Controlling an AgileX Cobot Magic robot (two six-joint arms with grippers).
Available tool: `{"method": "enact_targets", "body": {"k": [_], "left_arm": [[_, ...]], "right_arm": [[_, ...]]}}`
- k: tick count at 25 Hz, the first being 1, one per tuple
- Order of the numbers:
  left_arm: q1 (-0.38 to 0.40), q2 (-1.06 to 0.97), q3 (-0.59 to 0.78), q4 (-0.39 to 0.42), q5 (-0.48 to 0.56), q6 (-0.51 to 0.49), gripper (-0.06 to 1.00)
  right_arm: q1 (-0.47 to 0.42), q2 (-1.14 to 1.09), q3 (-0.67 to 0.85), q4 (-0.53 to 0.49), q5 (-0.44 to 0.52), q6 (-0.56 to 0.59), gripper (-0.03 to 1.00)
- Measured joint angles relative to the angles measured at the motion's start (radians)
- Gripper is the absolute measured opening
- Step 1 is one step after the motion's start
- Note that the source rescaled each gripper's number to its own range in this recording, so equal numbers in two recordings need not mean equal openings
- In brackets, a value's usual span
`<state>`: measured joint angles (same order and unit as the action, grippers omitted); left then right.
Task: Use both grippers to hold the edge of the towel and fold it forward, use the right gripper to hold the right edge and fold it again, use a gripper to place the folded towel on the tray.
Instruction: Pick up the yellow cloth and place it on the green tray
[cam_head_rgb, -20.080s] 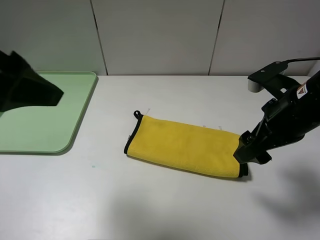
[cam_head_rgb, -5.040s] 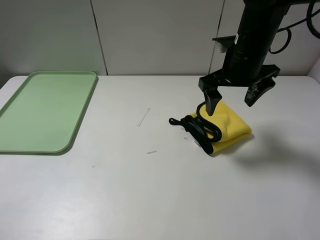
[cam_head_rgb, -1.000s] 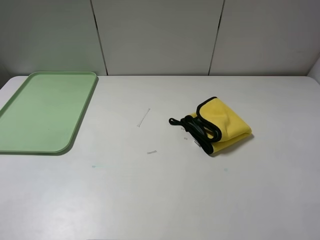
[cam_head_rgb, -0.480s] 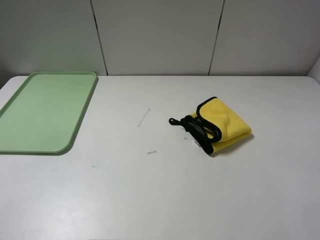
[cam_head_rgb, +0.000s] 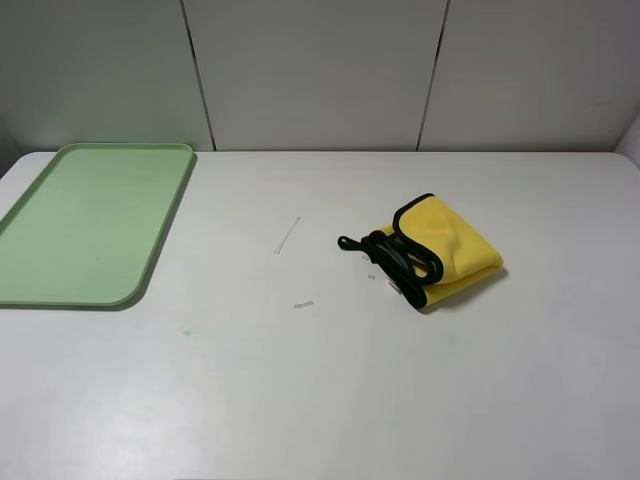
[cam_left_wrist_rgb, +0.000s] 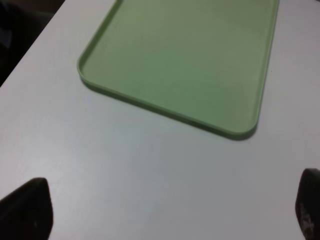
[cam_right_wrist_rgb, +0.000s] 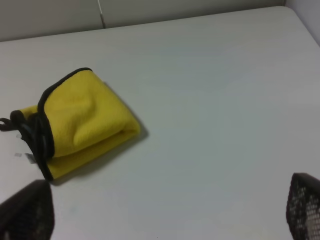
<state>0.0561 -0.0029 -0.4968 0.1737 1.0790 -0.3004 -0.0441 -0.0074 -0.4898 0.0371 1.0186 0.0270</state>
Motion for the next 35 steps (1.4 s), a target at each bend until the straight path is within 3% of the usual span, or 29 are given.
{"method": "enact_targets", "body": {"k": [12, 23, 29, 35], "left_arm": [[0.000, 0.046, -0.019, -0.004, -0.001, 0.000, 0.96], [0.000, 0.651, -0.354, -0.012, -0.006, 0.122, 0.92], [-0.004, 0.911, -0.512, -0.054, -0.065, 0.205, 0.91], [-0.107, 1.096, -0.587, -0.113, -0.145, 0.218, 0.91]], "right_arm": [[0.000, 0.000, 0.000, 0.002, 0.000, 0.000, 1.00], [0.000, 0.000, 0.000, 0.004, 0.000, 0.000, 1.00], [0.000, 0.000, 0.000, 0.004, 0.000, 0.000, 1.00], [0.000, 0.000, 0.000, 0.004, 0.000, 0.000, 1.00]]}}
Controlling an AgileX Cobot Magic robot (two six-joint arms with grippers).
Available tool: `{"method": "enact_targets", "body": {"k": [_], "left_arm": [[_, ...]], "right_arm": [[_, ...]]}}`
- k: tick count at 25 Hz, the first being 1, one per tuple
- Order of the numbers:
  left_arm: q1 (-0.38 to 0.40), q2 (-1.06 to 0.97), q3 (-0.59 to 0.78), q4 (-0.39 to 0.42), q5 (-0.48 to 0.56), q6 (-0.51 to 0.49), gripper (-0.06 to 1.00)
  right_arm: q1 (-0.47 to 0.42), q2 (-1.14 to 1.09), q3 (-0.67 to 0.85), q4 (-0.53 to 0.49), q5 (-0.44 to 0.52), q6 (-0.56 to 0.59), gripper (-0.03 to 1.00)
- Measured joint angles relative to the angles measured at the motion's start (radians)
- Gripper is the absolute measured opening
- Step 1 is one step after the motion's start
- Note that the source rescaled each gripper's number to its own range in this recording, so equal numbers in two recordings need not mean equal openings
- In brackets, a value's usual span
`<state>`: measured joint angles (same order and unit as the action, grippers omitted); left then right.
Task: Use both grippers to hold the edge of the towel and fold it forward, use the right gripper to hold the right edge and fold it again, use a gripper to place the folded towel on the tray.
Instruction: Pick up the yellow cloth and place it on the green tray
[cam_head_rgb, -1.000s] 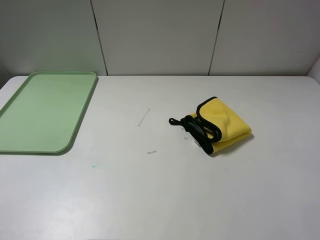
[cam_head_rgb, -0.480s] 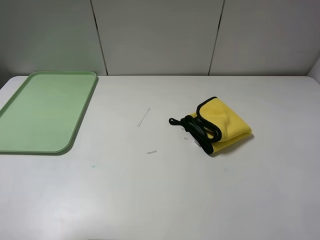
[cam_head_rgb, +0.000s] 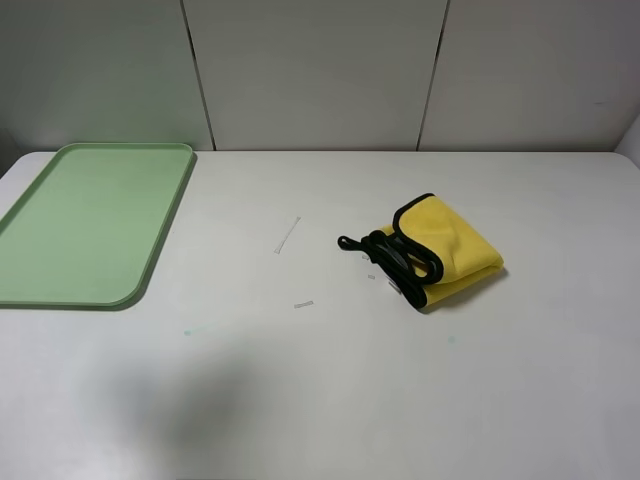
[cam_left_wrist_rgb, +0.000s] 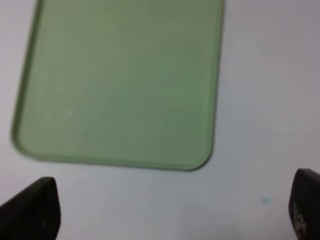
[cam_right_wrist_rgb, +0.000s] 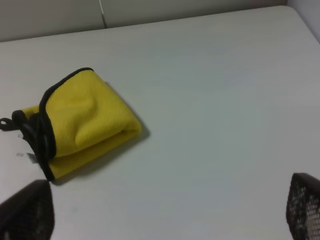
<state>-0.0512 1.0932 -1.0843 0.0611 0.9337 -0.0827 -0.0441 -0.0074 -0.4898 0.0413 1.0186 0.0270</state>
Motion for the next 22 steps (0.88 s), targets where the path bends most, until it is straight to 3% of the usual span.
{"method": "enact_targets", "body": {"k": [16, 22], "left_arm": [[-0.498, 0.437, -0.147, -0.006, -0.200, -0.149, 0.90], [-0.647, 0.572, -0.193, -0.010, -0.276, -0.206, 0.90]], "right_arm": [[0.000, 0.000, 0.000, 0.000, 0.000, 0.000, 1.00], [0.000, 0.000, 0.000, 0.001, 0.000, 0.000, 1.00]]}}
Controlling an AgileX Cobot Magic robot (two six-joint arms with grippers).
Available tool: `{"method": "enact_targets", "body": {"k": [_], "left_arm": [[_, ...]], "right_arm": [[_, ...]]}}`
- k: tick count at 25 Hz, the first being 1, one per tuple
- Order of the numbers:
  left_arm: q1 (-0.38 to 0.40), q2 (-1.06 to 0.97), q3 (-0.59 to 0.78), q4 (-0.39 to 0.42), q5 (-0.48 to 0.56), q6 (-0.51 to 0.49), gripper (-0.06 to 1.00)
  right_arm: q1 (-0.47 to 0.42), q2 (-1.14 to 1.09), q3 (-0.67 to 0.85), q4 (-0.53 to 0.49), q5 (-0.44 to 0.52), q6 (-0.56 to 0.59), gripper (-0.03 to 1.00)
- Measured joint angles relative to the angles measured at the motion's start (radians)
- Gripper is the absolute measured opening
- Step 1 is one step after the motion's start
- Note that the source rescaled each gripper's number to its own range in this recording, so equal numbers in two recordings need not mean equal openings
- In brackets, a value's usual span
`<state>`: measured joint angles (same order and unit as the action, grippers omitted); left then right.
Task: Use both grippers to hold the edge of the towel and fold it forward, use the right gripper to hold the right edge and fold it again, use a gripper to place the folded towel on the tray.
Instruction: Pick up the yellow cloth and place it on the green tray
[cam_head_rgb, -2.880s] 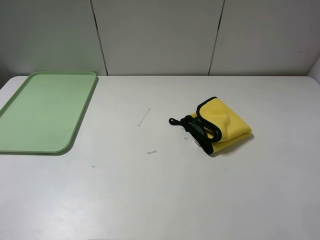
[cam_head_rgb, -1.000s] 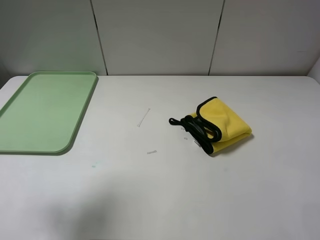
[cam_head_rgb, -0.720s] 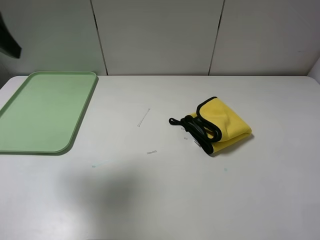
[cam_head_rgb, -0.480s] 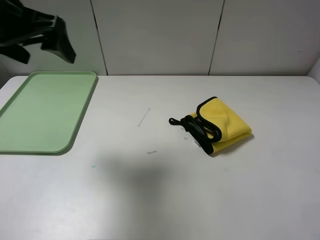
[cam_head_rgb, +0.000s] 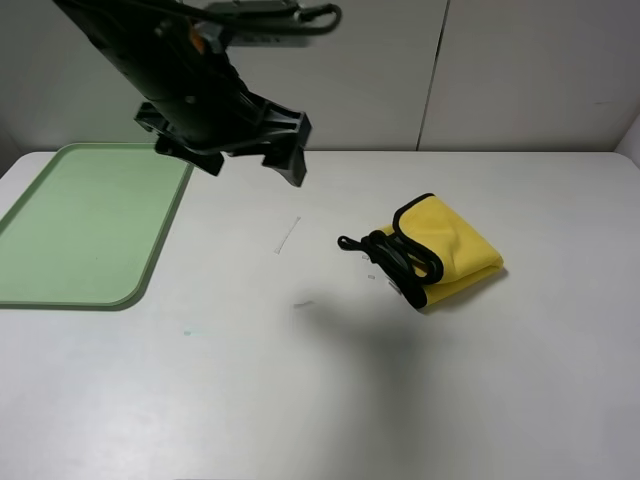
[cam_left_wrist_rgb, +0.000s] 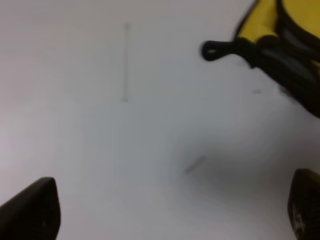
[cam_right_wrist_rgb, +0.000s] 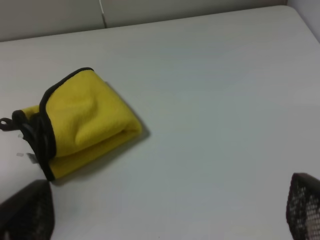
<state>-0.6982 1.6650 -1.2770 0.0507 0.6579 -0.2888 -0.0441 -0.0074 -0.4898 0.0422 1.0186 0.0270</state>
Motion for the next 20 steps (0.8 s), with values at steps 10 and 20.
{"method": "enact_targets", "body": {"k": [10, 20], "left_arm": [[-0.163, 0.196, -0.018, -0.003, -0.227, -0.179, 0.90], [-0.188, 0.356, -0.030, -0.019, -0.456, -0.269, 0.90]], "right_arm": [[0.000, 0.000, 0.000, 0.000, 0.000, 0.000, 1.00], [0.000, 0.000, 0.000, 0.002, 0.000, 0.000, 1.00]]}}
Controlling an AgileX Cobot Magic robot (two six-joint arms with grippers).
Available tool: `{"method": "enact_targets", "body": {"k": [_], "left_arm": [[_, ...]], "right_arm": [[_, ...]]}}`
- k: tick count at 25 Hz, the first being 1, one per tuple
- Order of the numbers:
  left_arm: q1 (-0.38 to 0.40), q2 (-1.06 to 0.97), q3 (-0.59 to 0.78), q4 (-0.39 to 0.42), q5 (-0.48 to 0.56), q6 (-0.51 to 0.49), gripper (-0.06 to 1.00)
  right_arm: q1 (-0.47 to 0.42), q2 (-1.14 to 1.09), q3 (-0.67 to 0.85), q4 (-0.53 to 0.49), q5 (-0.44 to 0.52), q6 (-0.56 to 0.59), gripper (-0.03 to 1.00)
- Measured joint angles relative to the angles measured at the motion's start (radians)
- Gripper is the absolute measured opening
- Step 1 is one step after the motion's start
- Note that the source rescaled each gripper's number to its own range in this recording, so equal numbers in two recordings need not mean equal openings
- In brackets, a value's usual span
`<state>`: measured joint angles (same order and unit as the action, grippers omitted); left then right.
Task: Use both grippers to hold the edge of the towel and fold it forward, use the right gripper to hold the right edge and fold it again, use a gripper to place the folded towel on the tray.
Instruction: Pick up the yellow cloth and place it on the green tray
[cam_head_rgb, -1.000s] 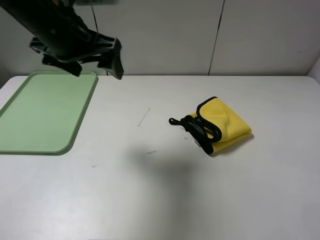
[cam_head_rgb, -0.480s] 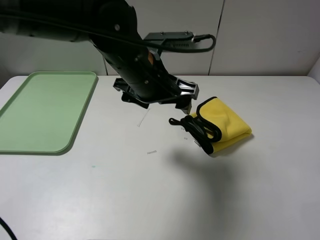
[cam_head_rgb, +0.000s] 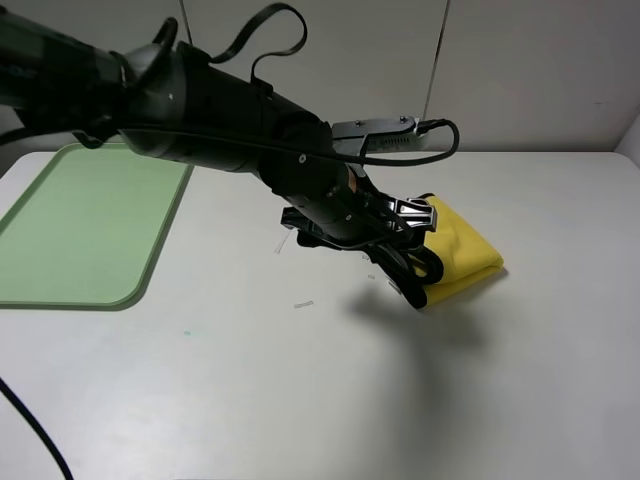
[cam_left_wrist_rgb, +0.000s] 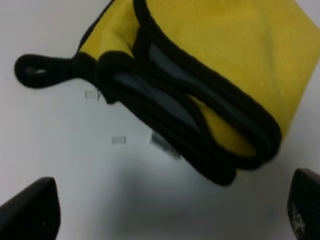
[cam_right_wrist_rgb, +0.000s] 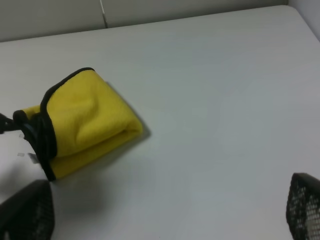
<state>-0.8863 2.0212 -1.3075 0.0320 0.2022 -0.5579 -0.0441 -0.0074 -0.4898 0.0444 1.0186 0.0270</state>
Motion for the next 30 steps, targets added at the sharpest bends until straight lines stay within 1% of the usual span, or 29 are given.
{"method": "enact_targets", "body": {"k": [5, 9, 12, 24, 30], "left_arm": [[0.000, 0.092, -0.091, -0.006, -0.021, -0.017, 0.90], [0.000, 0.165, -0.179, -0.006, -0.023, -0.020, 0.89], [0.000, 0.196, -0.219, -0.007, -0.023, -0.021, 0.89], [0.000, 0.269, -0.225, -0.007, -0.019, -0.021, 0.89], [0.000, 0.296, -0.232, -0.006, -0.038, -0.022, 0.89]], "right_arm": [[0.000, 0.000, 0.000, 0.000, 0.000, 0.000, 1.00], [0.000, 0.000, 0.000, 0.000, 0.000, 0.000, 1.00], [0.000, 0.000, 0.000, 0.000, 0.000, 0.000, 1.00], [0.000, 0.000, 0.000, 0.000, 0.000, 0.000, 1.00], [-0.001, 0.000, 0.000, 0.000, 0.000, 0.000, 1.00]]}}
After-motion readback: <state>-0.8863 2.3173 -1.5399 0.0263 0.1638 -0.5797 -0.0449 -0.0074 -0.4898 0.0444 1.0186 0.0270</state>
